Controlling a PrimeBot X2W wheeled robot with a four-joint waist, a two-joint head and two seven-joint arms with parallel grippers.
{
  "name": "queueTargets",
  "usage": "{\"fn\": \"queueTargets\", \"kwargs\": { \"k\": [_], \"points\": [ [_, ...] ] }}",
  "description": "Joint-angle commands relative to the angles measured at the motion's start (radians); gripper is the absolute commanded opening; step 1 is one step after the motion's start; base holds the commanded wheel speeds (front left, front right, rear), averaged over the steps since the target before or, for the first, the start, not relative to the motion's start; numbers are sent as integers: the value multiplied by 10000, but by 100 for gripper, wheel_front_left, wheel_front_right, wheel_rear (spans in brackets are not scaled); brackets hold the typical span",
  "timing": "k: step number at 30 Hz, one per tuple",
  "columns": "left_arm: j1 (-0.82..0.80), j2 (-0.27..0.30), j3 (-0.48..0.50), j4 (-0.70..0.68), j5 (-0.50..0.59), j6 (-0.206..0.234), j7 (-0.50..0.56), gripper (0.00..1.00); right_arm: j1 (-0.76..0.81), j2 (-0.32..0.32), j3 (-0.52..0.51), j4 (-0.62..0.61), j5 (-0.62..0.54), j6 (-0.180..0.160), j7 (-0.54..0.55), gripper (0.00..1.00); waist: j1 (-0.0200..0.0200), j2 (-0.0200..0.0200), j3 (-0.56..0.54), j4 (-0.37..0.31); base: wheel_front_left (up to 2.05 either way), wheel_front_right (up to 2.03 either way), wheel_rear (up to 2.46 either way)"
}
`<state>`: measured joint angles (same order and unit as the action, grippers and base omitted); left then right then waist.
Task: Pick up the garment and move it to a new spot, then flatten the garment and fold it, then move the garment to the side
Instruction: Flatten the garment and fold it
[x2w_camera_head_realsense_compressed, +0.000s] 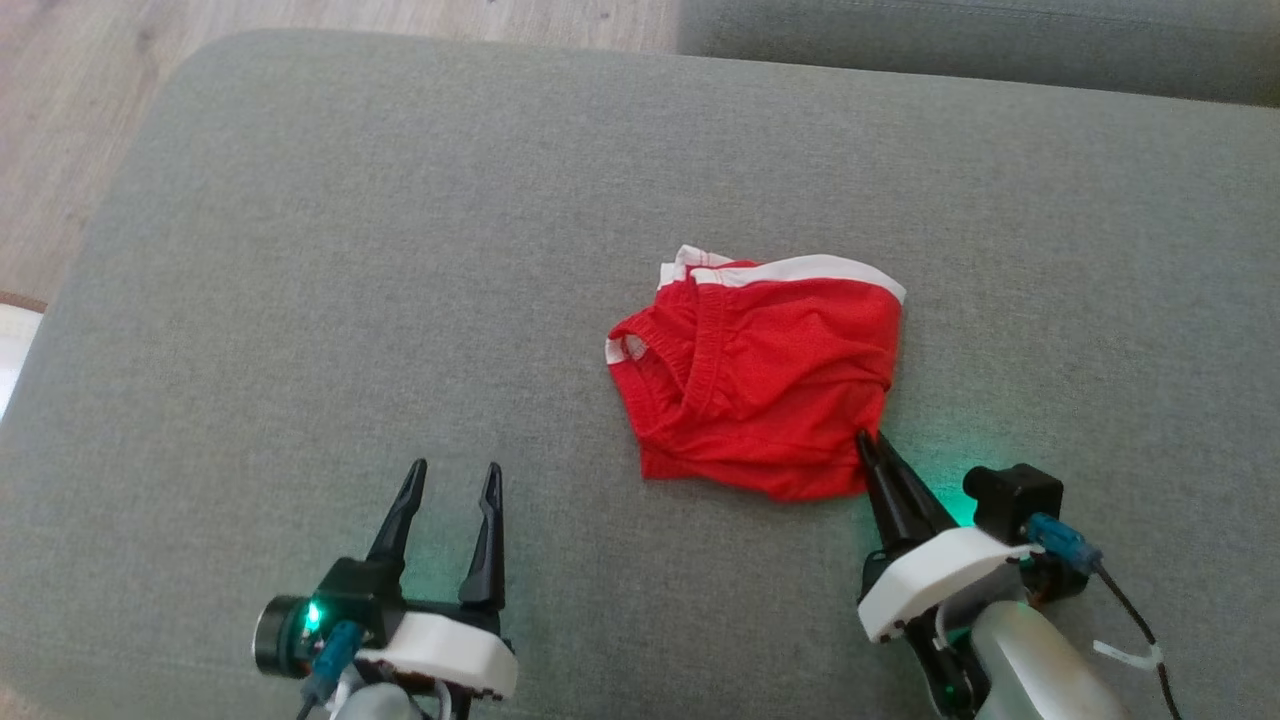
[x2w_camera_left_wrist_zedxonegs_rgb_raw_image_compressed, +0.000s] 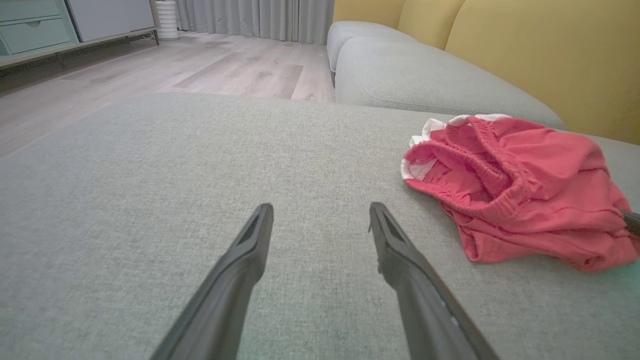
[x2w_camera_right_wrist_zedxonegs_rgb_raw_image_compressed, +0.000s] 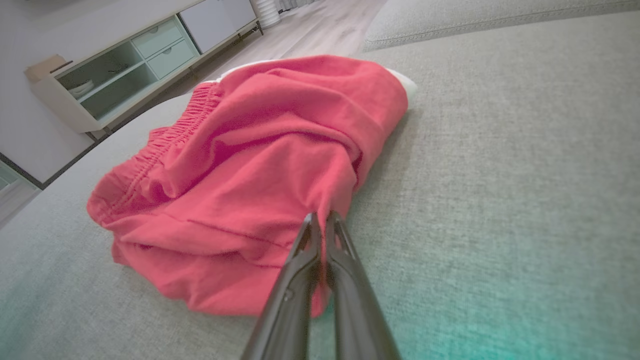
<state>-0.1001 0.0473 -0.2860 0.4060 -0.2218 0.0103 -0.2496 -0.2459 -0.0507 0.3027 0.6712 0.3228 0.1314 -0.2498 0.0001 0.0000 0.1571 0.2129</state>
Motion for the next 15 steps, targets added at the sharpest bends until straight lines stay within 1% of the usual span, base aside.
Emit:
{"fn": "queueTargets", "kwargs": {
  "k": [1,10,15],
  "points": [
    [-384,30,304,-353,-32,78,-122,100,-244,5,328,-324,153,-7,-120,0,-1,0,-37,-76,0,0,0],
    [-227,30,504,-302,42,-28,-122,100,662,-16,578,-1555,32,-7,-120,0,-1,0,-371,-666,0,0,0],
    [-183,30,498,-259,70,-99,-122,100,1317,-309,362,-1584,-170,-7,-120,0,-1,0,-486,-927,0,0,0]
  ]
}}
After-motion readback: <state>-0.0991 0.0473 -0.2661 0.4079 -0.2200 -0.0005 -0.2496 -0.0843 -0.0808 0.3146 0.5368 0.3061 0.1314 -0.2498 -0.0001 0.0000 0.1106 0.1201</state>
